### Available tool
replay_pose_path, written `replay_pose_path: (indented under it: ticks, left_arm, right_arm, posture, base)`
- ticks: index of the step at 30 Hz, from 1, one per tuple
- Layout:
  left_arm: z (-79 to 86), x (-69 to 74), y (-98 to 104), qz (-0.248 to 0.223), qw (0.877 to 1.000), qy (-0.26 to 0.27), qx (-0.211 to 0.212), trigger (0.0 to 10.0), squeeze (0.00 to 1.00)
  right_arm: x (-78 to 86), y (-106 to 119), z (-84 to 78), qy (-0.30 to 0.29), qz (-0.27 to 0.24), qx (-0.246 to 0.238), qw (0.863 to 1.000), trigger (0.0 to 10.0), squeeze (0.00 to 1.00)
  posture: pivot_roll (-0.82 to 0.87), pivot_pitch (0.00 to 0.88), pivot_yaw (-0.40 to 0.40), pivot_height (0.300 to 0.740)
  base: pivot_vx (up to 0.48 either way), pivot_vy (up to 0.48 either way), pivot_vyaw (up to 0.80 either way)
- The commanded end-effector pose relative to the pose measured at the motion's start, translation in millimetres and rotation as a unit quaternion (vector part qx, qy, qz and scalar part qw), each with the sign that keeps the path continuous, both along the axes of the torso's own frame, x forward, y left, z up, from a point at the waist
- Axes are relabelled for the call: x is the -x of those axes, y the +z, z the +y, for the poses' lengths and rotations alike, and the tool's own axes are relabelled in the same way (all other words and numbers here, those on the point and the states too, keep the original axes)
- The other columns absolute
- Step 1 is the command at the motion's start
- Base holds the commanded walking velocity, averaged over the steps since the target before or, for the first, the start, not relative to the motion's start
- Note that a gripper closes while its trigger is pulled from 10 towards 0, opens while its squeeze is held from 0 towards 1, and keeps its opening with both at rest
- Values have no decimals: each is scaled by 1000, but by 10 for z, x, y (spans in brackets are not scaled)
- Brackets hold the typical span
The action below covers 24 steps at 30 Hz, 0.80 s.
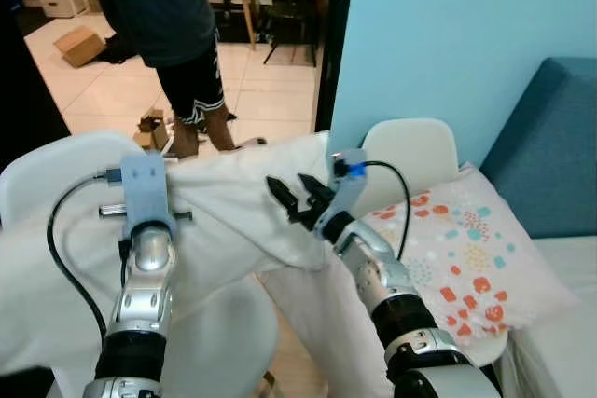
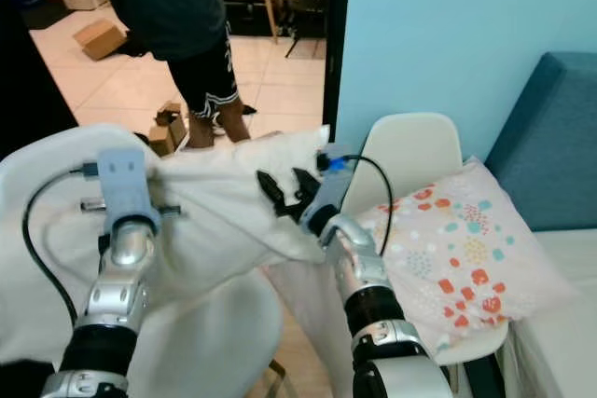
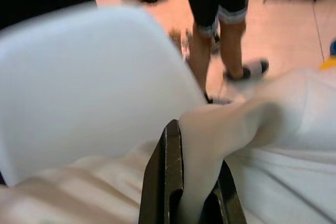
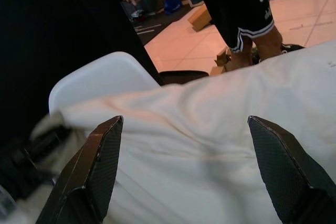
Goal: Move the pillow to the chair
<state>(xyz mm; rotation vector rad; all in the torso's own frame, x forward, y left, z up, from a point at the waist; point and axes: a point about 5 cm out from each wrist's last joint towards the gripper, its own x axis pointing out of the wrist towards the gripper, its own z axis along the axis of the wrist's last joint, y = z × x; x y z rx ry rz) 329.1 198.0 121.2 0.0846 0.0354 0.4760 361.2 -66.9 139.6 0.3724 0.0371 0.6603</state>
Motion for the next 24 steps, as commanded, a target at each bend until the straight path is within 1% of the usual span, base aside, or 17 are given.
replay_pose_path:
  ticks: [1,3,6,15,19,20,22,23,24]
  left_arm:
    - [33,0,57,-26,1000,17,5,10000,0]
    - [80,13,-4,-16,999,27,17,10000,0]
    - [100,11,-14,-14,999,29,20,10000,0]
    - [78,-40,75,-36,999,10,22,10000,0]
    - [83,-87,239,-69,998,-1,1,10000,0]
    - [67,-104,289,-78,997,-10,-1,10000,0]
    - [56,-116,322,-84,996,-16,-3,10000,0]
    - [11,-141,388,-96,995,-34,-9,10000,0]
    - [11,-141,388,-96,995,-34,-9,10000,0]
  right_arm:
    - [22,-90,-16,-1,19,10,1000,10000,0]
    - [32,-113,-22,0,23,12,1000,10000,0]
    - [40,-124,-24,3,25,11,1000,10000,0]
    - [54,-69,-31,14,8,-19,1000,10000,0]
    - [67,-64,-18,24,0,-5,1000,10000,0]
    - [68,-61,-17,25,-1,-5,1000,10000,0]
    - [67,-58,-16,25,-1,-5,1000,10000,0]
    - [63,-48,-18,24,-2,-7,1000,10000,0]
    - [63,-48,-18,24,-2,-7,1000,10000,0]
  posture:
    - [-110,0,-1,740]
    - [-110,0,-1,740]
    - [-109,0,-2,740]
    - [-105,0,-2,740]
    - [-105,0,-3,740]
    - [-105,0,-4,740]
    - [-106,0,-4,740]
    - [-106,0,-4,740]
    - [-106,0,-4,740]
  base:
    - [0,0,0]
    - [0,0,0]
    - [0,0,0]
    - [0,0,0]
    - [0,0,794]
    - [0,0,794]
    - [0,0,794]
    - [0,0,794]
    - [0,0,794]
